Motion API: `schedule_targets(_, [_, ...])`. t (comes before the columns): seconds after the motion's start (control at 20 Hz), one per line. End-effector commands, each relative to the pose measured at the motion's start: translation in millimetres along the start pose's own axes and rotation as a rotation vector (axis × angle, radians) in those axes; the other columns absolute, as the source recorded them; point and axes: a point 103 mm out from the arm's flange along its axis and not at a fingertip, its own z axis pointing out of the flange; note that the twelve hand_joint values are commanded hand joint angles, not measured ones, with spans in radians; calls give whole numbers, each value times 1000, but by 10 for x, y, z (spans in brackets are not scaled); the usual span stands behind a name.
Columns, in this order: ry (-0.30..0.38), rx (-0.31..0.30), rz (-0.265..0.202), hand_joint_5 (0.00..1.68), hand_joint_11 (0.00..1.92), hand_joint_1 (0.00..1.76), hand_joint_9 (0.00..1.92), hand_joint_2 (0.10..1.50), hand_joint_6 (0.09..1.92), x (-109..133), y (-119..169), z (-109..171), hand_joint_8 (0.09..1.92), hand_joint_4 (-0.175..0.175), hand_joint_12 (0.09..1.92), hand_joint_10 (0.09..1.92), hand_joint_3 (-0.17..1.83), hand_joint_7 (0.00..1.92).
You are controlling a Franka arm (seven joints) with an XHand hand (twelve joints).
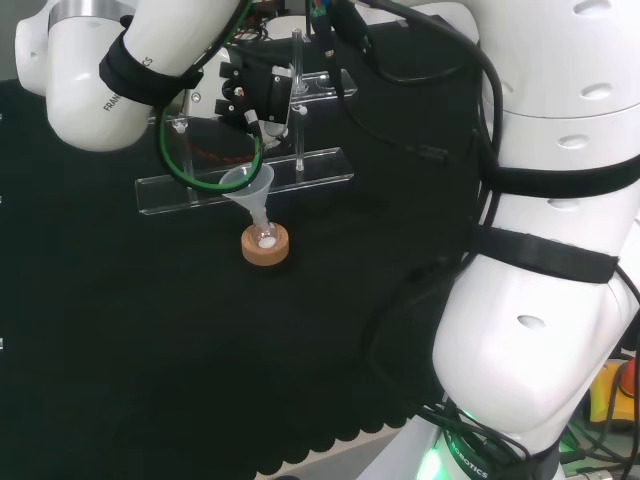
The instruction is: Pour all the NaCl from the weighing funnel into the round-bottom flask.
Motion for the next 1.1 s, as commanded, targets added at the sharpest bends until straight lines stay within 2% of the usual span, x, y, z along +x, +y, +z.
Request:
schedule_targets(0.05, [8, 1, 5, 1132, 764, 1088, 1141, 696, 942, -3, -4, 26, 673, 169, 1043, 401, 712, 900])
schedule_targets(0.45, [57, 0, 5, 1131, 764, 1087, 1141, 696, 943, -54, -1, 88, 674, 172, 1046, 401, 712, 901])
schedule_targets(0.95, [280, 9, 6, 1129, 775, 1086, 1140, 697, 946, -119, -29, 257, 675, 175, 1051, 402, 712, 901])
schedule_targets(1.1, [312, 2, 6, 1128, 778, 1085, 1140, 698, 947, -145, -34, 349, 674, 175, 1052, 402, 711, 901])
